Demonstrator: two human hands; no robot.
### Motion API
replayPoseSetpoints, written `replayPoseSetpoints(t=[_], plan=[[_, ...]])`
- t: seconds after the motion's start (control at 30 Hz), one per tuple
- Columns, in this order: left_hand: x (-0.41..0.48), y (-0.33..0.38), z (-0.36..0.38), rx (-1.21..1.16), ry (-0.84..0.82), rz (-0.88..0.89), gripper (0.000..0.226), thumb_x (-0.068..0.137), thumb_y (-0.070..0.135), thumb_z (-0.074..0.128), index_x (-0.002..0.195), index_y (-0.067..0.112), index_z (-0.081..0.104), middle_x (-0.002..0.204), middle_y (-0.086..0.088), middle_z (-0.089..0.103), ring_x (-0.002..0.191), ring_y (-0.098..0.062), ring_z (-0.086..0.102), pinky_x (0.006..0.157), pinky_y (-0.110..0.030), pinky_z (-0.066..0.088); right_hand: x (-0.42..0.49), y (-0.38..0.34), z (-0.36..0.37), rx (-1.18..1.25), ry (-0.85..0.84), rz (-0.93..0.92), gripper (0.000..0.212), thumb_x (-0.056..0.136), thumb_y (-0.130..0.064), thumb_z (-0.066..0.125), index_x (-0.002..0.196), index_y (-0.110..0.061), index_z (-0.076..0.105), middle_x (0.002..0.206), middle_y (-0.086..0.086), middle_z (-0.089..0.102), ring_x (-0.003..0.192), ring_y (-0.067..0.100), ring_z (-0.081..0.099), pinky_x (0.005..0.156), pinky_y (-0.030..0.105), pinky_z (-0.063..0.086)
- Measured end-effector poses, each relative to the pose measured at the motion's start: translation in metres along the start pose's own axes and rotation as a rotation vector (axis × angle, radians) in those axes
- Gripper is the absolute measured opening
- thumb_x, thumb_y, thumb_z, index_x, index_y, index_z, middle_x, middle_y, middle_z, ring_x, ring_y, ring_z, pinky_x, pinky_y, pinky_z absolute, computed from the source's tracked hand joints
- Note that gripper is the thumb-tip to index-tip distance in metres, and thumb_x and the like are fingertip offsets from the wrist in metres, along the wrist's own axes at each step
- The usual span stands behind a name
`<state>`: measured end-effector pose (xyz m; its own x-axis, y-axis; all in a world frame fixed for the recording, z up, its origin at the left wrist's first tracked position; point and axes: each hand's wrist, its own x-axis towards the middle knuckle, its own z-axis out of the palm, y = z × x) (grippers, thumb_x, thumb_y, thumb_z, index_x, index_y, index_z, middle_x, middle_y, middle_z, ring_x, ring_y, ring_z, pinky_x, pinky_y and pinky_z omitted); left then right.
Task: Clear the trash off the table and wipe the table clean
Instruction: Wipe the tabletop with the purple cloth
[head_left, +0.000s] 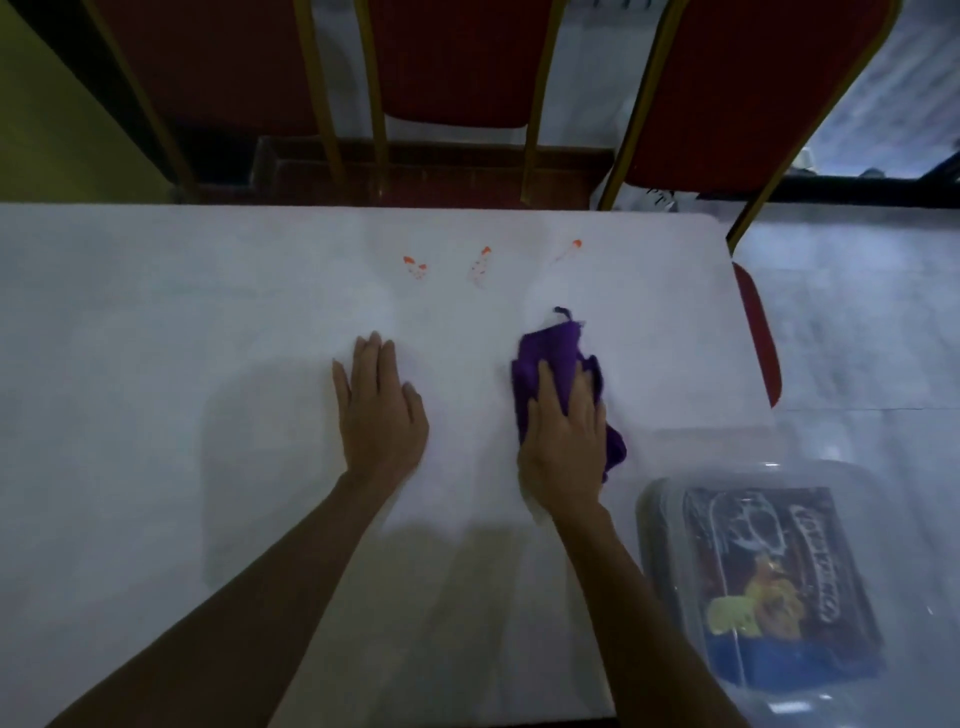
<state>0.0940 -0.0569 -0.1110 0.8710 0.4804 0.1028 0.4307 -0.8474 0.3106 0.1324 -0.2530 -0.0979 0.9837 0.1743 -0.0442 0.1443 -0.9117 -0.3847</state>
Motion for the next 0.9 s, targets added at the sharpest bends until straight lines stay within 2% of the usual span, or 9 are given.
replayPoseSetpoints(t=[0.17, 0.37, 0.43, 0.57, 0.67, 0.73, 0.8, 0.9], plan=[[0.040, -0.003, 0.001, 0.050, 0.015, -0.078, 0.053, 0.100, 0.023, 0.034, 0.148, 0.000, 0.034, 0.157, -0.017, 0.033, 0.150, -0.030, 0.023, 0.122, -0.053, 0.017, 0.095, 0.015, -0.011, -0.009, 0.084, 0.226, 0.051, 0.106, -0.029, 0.034, 0.155, -0.017, 0.029, 0.161, 0.021, 0.023, 0.150, 0.036, 0.016, 0.122, 0.049, 0.012], [0.038, -0.001, 0.007, 0.079, 0.050, -0.073, 0.055, 0.101, 0.029, 0.028, 0.149, 0.002, 0.035, 0.158, -0.015, 0.033, 0.150, -0.028, 0.022, 0.123, -0.051, 0.017, 0.199, 0.029, -0.023, -0.059, 0.063, 0.296, 0.052, 0.106, -0.031, 0.033, 0.156, -0.018, 0.024, 0.162, 0.019, 0.019, 0.151, 0.037, 0.014, 0.122, 0.052, 0.014], [0.040, -0.003, 0.008, 0.083, 0.052, -0.077, 0.056, 0.101, 0.029, 0.027, 0.149, 0.002, 0.035, 0.158, -0.016, 0.033, 0.150, -0.029, 0.022, 0.123, -0.051, 0.017, 0.220, 0.019, -0.022, -0.029, 0.056, 0.246, 0.051, 0.105, -0.031, 0.034, 0.154, -0.018, 0.029, 0.161, 0.019, 0.022, 0.149, 0.037, 0.017, 0.121, 0.052, 0.016], [0.040, -0.002, 0.009, 0.089, 0.051, -0.076, 0.055, 0.101, 0.029, 0.027, 0.148, 0.002, 0.036, 0.157, -0.016, 0.034, 0.150, -0.028, 0.023, 0.123, -0.050, 0.017, 0.217, -0.032, -0.001, -0.009, 0.022, -0.033, 0.047, 0.103, -0.033, 0.036, 0.149, -0.023, 0.039, 0.158, 0.015, 0.030, 0.144, 0.037, 0.029, 0.118, 0.051, 0.026], [0.041, -0.003, 0.009, 0.101, 0.039, -0.084, 0.054, 0.102, 0.028, 0.030, 0.149, 0.003, 0.035, 0.158, -0.015, 0.034, 0.150, -0.027, 0.023, 0.123, -0.049, 0.018, 0.167, -0.066, 0.018, 0.021, -0.069, -0.203, 0.046, 0.105, -0.035, 0.033, 0.150, -0.029, 0.037, 0.160, 0.007, 0.028, 0.148, 0.027, 0.023, 0.122, 0.045, 0.019], [0.040, -0.003, 0.007, 0.110, 0.010, -0.097, 0.055, 0.102, 0.029, 0.031, 0.150, 0.004, 0.034, 0.159, -0.014, 0.032, 0.151, -0.026, 0.021, 0.123, -0.050, 0.018, 0.125, -0.070, 0.018, 0.039, -0.104, -0.300, 0.045, 0.105, -0.030, 0.038, 0.150, -0.029, 0.037, 0.159, 0.004, 0.030, 0.148, 0.024, 0.022, 0.122, 0.043, 0.017], [0.040, -0.002, 0.006, 0.109, -0.002, -0.109, 0.056, 0.102, 0.030, 0.027, 0.151, 0.005, 0.033, 0.160, -0.013, 0.031, 0.152, -0.025, 0.020, 0.123, -0.050, 0.018, 0.090, -0.059, 0.014, 0.044, -0.085, -0.336, 0.046, 0.103, -0.025, 0.043, 0.149, -0.028, 0.039, 0.158, 0.003, 0.033, 0.147, 0.023, 0.024, 0.122, 0.043, 0.021], [0.043, 0.000, 0.004, 0.093, -0.014, -0.113, 0.057, 0.101, 0.032, 0.025, 0.151, 0.005, 0.033, 0.160, -0.013, 0.029, 0.152, -0.025, 0.018, 0.123, -0.050, 0.018, 0.092, -0.038, 0.007, 0.016, -0.041, -0.239, 0.048, 0.102, -0.022, 0.047, 0.149, -0.025, 0.040, 0.157, 0.005, 0.035, 0.147, 0.024, 0.026, 0.122, 0.045, 0.023]])
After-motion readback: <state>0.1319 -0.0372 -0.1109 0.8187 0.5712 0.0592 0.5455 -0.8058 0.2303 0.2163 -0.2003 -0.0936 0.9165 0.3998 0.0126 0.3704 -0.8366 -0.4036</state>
